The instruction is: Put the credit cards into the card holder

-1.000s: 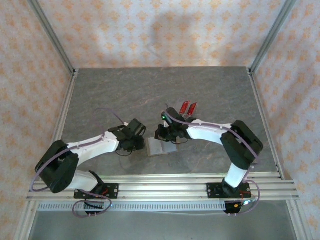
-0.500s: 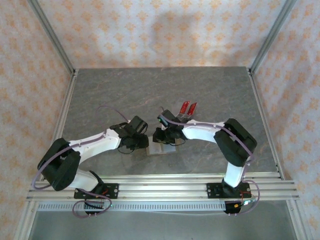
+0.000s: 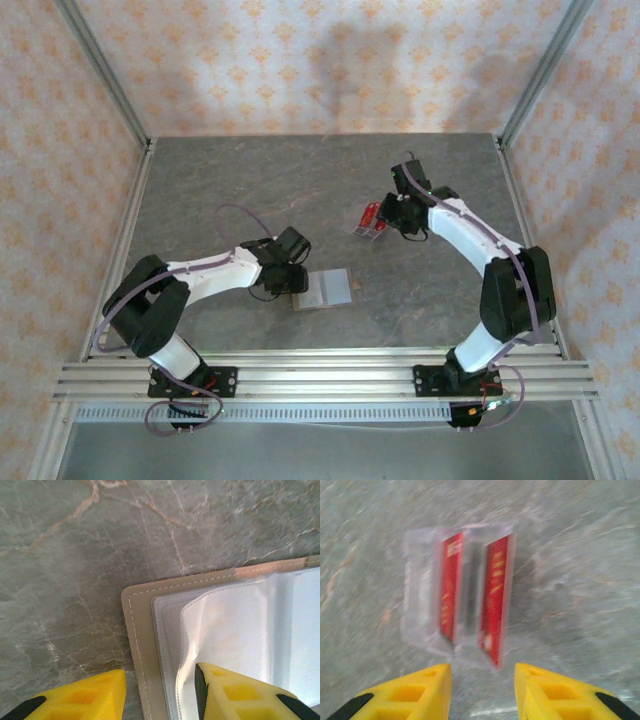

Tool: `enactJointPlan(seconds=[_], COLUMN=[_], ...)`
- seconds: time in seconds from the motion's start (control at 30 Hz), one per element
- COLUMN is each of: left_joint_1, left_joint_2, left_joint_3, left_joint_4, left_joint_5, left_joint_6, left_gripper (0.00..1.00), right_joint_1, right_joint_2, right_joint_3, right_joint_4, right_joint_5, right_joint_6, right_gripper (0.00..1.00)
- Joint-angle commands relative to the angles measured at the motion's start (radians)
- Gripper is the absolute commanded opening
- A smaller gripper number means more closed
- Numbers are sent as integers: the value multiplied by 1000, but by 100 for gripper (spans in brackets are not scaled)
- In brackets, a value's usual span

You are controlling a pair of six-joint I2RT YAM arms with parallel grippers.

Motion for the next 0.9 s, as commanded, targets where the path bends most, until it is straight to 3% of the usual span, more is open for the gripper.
enactJointPlan(seconds=[0.0, 0.33, 0.87], left_joint_1=[-13, -18, -18], left_joint_2=[11, 1, -11], left_joint_3=[15, 0, -10], left_joint_4=[-8, 0, -3], left_joint_5=[-23, -30, -39], left_joint_6=[26, 23, 12], left_gripper=[41, 41, 41], right_joint_1=[-27, -45, -47], right_joint_2=[59, 222, 251], right_joint_3=[62, 180, 211], right_joint_4=[-75, -102, -96], right_joint_5=[45, 20, -22], right_joint_6=[-34, -44, -63], right_gripper=[38, 35, 9])
